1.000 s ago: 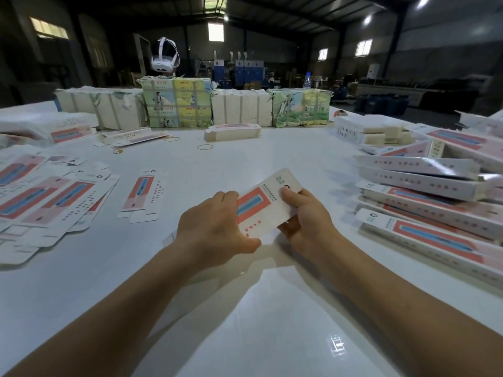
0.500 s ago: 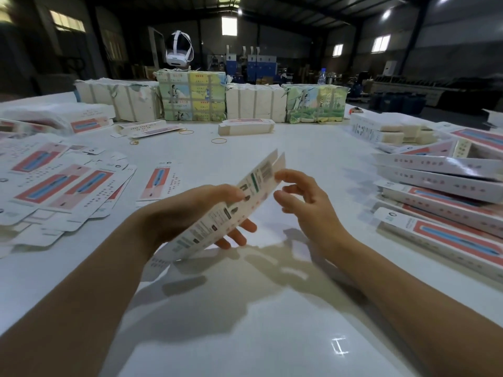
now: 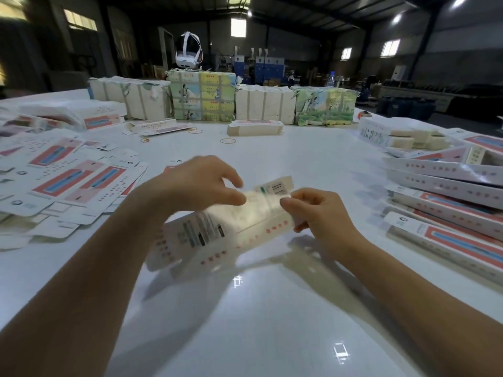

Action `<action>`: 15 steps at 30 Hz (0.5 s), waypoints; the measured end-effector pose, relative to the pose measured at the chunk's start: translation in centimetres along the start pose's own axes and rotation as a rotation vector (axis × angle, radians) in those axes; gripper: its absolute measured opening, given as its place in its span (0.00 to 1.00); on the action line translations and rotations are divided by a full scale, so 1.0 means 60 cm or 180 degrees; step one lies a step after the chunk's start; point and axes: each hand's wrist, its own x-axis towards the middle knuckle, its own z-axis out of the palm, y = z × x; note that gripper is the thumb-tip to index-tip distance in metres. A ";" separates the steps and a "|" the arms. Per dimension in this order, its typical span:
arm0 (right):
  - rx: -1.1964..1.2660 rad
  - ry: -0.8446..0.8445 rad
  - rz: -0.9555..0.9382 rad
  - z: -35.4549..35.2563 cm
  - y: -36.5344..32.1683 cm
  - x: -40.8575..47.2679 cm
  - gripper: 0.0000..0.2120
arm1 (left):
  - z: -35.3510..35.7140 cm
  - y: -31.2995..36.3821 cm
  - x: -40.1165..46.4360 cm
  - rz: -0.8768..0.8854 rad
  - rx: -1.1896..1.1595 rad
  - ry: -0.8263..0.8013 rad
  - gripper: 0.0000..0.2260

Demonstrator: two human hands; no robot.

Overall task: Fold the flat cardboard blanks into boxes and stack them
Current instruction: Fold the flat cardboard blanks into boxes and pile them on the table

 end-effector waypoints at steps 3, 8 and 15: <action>-0.0038 0.0478 0.0298 0.007 0.001 0.005 0.11 | 0.040 0.017 0.019 0.0313 0.2001 0.1326 0.28; 0.0261 0.0592 0.1022 -0.004 -0.001 0.008 0.09 | 0.141 0.038 0.043 0.0253 0.1791 0.0932 0.46; 0.0169 -0.0896 0.0789 -0.048 -0.002 0.013 0.12 | 0.131 0.017 0.037 0.0321 0.1361 0.1170 0.35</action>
